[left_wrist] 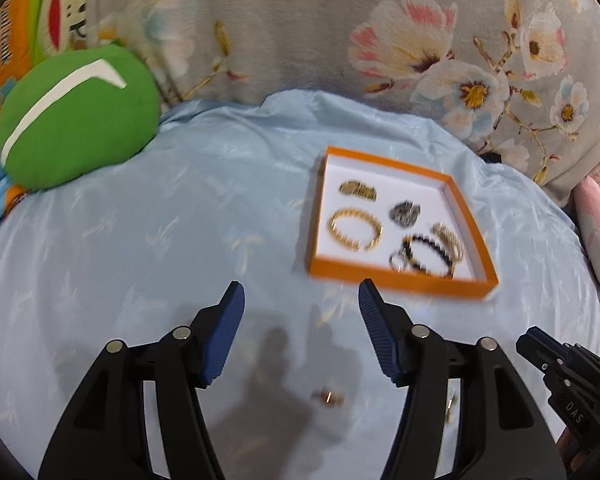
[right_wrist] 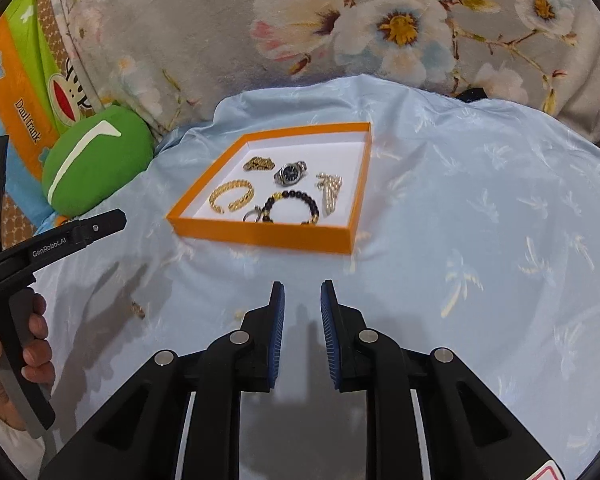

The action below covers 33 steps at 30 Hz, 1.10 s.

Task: Organize jewelry
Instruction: 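Lower the left tool onto a small gold earring and grasp it, then grasp the gold hoop earring with the right tool while the left holds its earring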

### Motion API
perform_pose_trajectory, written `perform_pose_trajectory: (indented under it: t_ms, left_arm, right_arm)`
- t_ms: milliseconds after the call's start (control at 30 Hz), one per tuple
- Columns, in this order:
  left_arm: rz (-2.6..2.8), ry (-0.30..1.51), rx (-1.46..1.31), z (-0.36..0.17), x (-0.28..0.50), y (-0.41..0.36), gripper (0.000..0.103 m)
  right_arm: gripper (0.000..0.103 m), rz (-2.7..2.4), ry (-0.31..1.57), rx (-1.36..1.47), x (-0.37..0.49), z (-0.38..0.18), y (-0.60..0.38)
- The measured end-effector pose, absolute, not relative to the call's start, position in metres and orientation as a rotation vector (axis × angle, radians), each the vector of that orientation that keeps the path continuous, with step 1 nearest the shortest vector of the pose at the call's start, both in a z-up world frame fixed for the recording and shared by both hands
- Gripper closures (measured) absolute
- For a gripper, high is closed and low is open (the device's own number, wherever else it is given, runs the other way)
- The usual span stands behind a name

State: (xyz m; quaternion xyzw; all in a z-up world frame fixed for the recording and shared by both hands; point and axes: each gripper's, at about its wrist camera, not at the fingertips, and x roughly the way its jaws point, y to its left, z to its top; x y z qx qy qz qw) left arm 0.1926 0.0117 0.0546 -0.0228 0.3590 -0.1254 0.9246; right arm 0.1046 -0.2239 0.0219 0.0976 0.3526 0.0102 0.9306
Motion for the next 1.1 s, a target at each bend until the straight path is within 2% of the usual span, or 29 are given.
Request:
perform_pose_trajectory:
  t_ms: [333,700,833,900,967,1100]
  left_arm:
    - [-0.229,0.812,-0.033,0.013,0.131,0.031,0.046]
    - [-0.232,0.835,-0.006,0.008,0.156,-0.005,0.048]
    - [-0.223,0.856,-0.007,0.004,0.165,-0.010,0.065]
    - [-0.224,0.858,-0.009,0.003,0.166,-0.009,0.085]
    - [-0.239,0.863,-0.025,0.003,0.166,-0.007,0.098]
    - [-0.231,0.838,-0.033,0.007,0.161,0.000,0.099]
  right_arm:
    - [0.084,0.020,0.757,0.202,0.056,0.005,-0.202]
    - [0.082,0.012,0.781,0.261,0.058,-0.001,-0.212]
    - [0.080,0.016,0.790,0.283,0.059,-0.004,-0.215]
    - [0.078,0.021,0.791,0.286,0.059,-0.004,-0.215]
    - [0.078,0.030,0.787,0.275,0.058,-0.003,-0.212]
    - [0.078,0.095,0.785,0.218,0.059,0.002,-0.190]
